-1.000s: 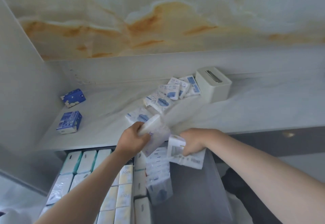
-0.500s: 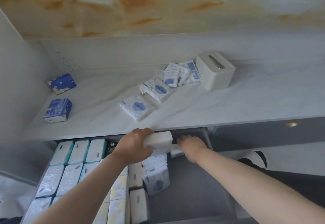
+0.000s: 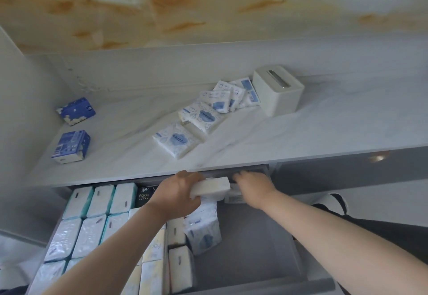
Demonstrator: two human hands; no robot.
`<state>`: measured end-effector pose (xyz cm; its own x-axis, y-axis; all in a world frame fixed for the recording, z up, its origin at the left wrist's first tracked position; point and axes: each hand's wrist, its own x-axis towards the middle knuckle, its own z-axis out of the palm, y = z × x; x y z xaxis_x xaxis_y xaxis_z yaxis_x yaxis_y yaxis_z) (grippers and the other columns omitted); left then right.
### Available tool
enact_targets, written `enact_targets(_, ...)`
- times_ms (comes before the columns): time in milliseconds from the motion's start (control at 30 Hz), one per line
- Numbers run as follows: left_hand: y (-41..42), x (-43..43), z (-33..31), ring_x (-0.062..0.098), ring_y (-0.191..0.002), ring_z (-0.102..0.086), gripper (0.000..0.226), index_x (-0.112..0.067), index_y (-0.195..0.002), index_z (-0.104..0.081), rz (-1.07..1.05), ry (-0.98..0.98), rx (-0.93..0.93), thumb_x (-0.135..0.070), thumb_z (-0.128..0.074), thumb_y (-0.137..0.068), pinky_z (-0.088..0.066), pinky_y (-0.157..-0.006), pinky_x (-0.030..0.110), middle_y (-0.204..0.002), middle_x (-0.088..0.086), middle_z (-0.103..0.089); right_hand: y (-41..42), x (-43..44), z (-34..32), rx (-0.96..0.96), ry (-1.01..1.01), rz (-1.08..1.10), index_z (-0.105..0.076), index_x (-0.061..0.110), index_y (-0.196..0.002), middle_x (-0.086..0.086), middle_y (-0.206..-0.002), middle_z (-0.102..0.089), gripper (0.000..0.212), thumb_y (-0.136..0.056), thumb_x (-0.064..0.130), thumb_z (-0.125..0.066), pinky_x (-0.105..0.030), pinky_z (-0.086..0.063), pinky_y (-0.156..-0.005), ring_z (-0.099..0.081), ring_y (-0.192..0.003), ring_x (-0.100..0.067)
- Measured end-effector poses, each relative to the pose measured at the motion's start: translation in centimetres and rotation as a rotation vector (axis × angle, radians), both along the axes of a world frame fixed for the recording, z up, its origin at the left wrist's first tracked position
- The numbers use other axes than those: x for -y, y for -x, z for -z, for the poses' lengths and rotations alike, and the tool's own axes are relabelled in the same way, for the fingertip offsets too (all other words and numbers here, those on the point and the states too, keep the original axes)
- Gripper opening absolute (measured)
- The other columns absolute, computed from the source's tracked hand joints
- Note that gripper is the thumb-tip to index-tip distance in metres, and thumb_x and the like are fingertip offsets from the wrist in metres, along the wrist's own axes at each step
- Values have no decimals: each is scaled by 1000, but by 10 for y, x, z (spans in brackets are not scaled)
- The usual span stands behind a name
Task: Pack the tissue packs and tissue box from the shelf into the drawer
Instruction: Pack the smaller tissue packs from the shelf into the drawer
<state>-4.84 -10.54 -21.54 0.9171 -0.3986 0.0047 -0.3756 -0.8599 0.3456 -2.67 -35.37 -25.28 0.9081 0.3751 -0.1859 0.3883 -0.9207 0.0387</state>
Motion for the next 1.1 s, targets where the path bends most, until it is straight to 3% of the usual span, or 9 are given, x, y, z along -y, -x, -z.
enact_targets(133, 5, 14, -6, 23, -105, -60, 52, -33, -133, -52, 36, -7, 11, -34, -62, -82, -48, -85, 31, -117, 0, -59, 7, 13, -33, 217, -295, -166, -64, 8, -110, -9, -97, -64, 37, -79, 5, -44, -34, -42, -56, -64, -78, -34)
enact_targets(200, 6, 25, -8, 24, -108, -60, 53, -32, -137, -49, 60, -7, 6, -37, -62, -85, -49, -88, 33, -121, 2, -58, 13, 15, -49, 228, -401, -214, -59, 12, -122, -4, -105, -65, 46, -82, 20, -41, -36, -50, -64, -63, -86, -28)
enact_targets(300, 6, 47, -8, 26, -111, -59, 56, -31, -140, -45, 109, 7, -9, -36, -62, -87, -48, -90, 34, -124, 4, -59, 23, 16, -57, 138, -258, -239, -48, 21, -136, 3, -120, -61, 64, -81, 54, -43, -36, -49, -85, -58, -105, -20)
enact_targets(367, 6, 62, -8, 25, -112, -58, 55, -31, -139, -46, 147, 43, -30, -33, -63, -86, -47, -90, 32, -126, 2, -60, 26, 17, -53, 116, -168, -204, -55, 21, -121, 3, -113, -65, 59, -81, 63, -52, -33, -46, -78, -62, -102, -22)
enact_targets(567, 5, 81, 9, 16, -111, -57, 53, -36, -125, -53, 181, -29, -254, -48, -67, -76, -47, -90, 31, -121, -12, -61, 31, 29, -54, -274, 11, -84, -52, 26, -96, 3, -90, -63, 28, -74, 39, -64, -29, -41, -61, -59, -76, -20)
enact_targets(700, -3, 78, 28, 21, -125, -48, 76, -29, -145, -37, 194, -229, -283, -53, -65, -78, -38, -105, 35, -138, -5, -51, 27, 24, -24, -241, 28, -31, -55, 18, -115, -5, -110, -64, 40, -82, 37, -66, -34, -42, -76, -63, -94, -27)
enact_targets(933, -9, 91, 53, 22, -138, -33, 66, -17, -148, -32, 307, -477, -116, -35, -53, -88, -3, -123, 38, -148, 3, -39, 18, 9, 38, 11, 407, 23, -53, 11, -121, -11, -115, -55, 41, -84, 20, -66, -39, -39, -89, -54, -103, -29)
enact_targets(1033, -9, 99, 68, 25, -138, -34, 61, -13, -145, -36, 334, -602, -102, -32, -53, -89, 3, -123, 41, -148, 8, -39, 18, 13, 49, 73, 428, 36, -47, 9, -117, -12, -113, -51, 30, -89, 16, -56, -39, -41, -87, -51, -100, -30)
enact_targets(1100, -9, 104, 76, 27, -137, -36, 57, -11, -143, -38, 319, -627, -92, -28, -51, -90, 4, -123, 41, -148, 11, -38, 17, 15, 58, 95, 408, 41, -35, 6, -125, -17, -119, -48, 42, -90, 19, -55, -42, -40, -91, -49, -105, -32)
